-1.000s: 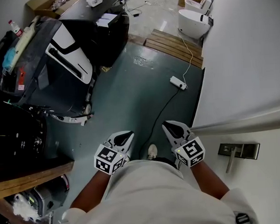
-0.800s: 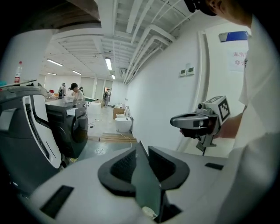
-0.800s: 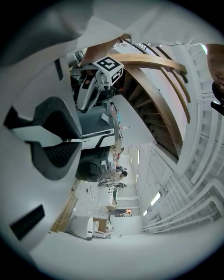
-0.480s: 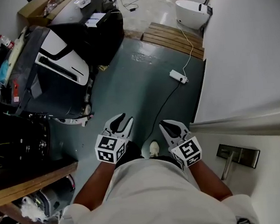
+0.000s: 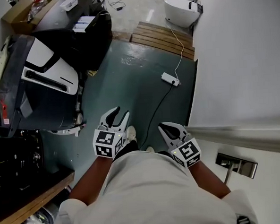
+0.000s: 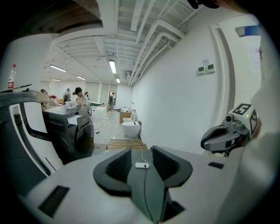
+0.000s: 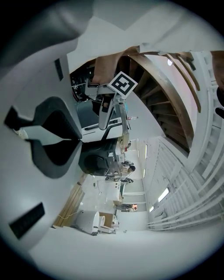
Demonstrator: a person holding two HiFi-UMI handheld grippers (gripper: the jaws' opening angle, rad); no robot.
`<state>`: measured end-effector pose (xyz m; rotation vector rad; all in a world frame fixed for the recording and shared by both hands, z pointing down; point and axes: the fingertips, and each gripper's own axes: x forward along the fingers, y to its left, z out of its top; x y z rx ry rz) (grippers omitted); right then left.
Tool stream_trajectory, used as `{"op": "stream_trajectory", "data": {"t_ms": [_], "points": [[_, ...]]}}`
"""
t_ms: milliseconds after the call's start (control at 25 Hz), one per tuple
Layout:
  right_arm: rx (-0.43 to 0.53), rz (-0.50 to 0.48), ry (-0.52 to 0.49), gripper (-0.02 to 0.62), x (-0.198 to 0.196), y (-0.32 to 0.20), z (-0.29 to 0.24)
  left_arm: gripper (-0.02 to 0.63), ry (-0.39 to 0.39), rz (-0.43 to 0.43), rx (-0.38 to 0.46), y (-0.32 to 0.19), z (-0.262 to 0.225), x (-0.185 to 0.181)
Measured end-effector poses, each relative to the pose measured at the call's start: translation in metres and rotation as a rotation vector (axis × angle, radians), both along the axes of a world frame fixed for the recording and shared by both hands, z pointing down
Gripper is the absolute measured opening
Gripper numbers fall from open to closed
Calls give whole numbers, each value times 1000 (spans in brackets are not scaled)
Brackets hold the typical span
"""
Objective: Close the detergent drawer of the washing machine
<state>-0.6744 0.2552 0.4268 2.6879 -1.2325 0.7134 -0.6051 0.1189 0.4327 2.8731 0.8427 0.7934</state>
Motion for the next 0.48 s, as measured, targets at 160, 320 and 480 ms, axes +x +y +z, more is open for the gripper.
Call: {"op": "stream_trajectory", "data": {"t_ms": [160, 320, 480], "points": [[-27, 23, 34, 6, 49, -17, -17, 146, 19, -1, -17, -26, -7, 40], [-20, 48, 47, 6, 84, -36, -24, 144, 20, -2, 8, -55, 1, 67], [-33, 15, 10, 6, 96, -61, -22, 141, -4, -33, 3, -78, 11, 85]]}}
